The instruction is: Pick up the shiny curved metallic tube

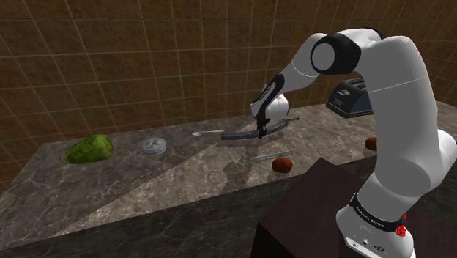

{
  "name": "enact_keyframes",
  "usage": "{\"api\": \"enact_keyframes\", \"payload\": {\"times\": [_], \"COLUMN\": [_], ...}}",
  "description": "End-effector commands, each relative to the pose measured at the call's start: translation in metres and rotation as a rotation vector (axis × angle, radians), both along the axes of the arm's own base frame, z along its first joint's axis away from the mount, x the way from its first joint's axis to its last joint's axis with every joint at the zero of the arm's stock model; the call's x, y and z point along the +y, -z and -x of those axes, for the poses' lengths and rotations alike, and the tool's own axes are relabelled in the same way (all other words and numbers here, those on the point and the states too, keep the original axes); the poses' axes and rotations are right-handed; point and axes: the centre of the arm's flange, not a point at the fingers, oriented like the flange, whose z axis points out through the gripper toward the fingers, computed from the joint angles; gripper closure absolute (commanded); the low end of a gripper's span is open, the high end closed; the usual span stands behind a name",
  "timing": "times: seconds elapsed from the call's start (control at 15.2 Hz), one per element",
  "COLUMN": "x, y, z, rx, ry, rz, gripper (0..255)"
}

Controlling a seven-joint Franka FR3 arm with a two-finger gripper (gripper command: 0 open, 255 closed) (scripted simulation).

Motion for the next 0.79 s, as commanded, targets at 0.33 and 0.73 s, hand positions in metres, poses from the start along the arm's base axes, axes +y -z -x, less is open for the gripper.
{"api": "enact_keyframes", "payload": {"times": [0.33,0.73], "x": [0.000,0.000], "y": [-0.038,-0.065], "z": [0.000,0.000], "rx": [-0.001,-0.001], "ry": [0.000,0.000], "rz": [0.000,0.000], "gripper": [255,255]}}
